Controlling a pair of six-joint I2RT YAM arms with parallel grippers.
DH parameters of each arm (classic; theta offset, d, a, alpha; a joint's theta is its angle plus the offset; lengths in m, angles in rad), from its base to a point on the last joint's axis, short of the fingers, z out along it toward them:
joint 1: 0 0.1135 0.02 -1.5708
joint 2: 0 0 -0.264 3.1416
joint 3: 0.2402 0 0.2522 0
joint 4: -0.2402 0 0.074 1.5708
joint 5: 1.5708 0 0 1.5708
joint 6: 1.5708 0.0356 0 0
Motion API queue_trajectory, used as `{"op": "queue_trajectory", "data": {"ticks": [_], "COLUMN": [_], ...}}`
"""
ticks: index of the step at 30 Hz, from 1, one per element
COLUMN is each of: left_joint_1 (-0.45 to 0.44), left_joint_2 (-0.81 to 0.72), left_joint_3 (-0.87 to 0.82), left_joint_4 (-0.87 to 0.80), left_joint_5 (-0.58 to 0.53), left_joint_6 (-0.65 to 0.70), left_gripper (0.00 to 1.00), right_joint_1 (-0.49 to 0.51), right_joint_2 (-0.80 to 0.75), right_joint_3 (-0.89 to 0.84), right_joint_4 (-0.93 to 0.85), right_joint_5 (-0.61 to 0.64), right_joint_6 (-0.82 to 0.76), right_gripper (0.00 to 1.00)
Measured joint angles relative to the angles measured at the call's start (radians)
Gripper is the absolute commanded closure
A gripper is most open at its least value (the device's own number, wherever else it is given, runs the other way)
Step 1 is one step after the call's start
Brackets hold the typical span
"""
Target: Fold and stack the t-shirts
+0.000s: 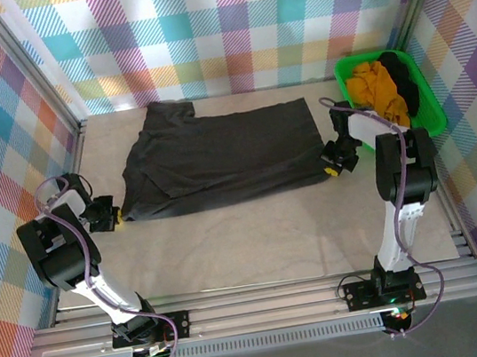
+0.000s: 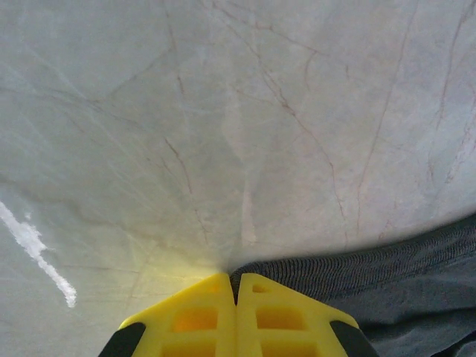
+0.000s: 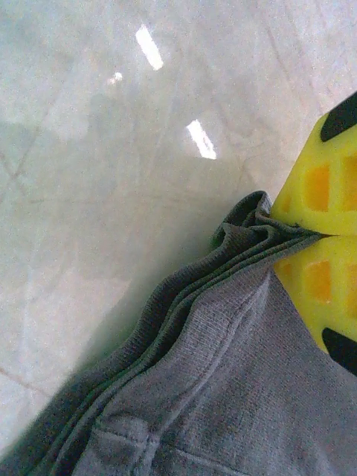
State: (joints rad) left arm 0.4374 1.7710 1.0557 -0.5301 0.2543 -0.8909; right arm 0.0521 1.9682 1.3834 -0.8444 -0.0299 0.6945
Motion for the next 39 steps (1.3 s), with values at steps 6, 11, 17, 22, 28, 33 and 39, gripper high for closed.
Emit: {"op": "queue_trajectory", "data": {"ticks": [6, 11, 17, 22, 28, 33, 39], "left_joint_1": [0.003, 0.019, 0.006, -0.071, -0.195, -0.198, -0.193], "left_joint_2": [-0.063, -0.098, -0.111, -0.185, -0.245, -0.238, -0.237], "left_joint_3": [-0.076, -0.134, -0.128, -0.095, -0.079, -0.077, -0.058], "left_joint_4": [-0.012, 0.018, -0.001, -0.165, -0.25, -0.288, -0.282], "left_joint_5": [-0.02, 0.012, 0.0, -0.084, -0.119, -0.151, -0.191], "left_joint_6": [-0.019, -0.051, -0.064, -0.107, -0.23, -0.292, -0.347], "left_gripper": [1.0, 0.9, 0.67, 0.65, 0.67, 0.55, 0.43], "right_joint_1": [0.0, -0.007, -0.012, -0.013, -0.013, -0.013, -0.013], "right_joint_2": [-0.061, -0.093, -0.097, -0.097, -0.097, -0.097, -0.097], "right_joint_3": [-0.072, -0.157, -0.159, -0.156, -0.156, -0.156, -0.156], "right_joint_4": [-0.01, -0.012, -0.009, -0.01, -0.01, -0.01, -0.01], "right_joint_5": [0.01, -0.005, -0.016, -0.019, -0.019, -0.02, -0.02], "right_joint_6": [0.008, 0.027, 0.025, 0.019, 0.004, -0.002, -0.004], "right_gripper": [1.0, 1.0, 1.0, 1.0, 1.0, 1.0, 1.0]}}
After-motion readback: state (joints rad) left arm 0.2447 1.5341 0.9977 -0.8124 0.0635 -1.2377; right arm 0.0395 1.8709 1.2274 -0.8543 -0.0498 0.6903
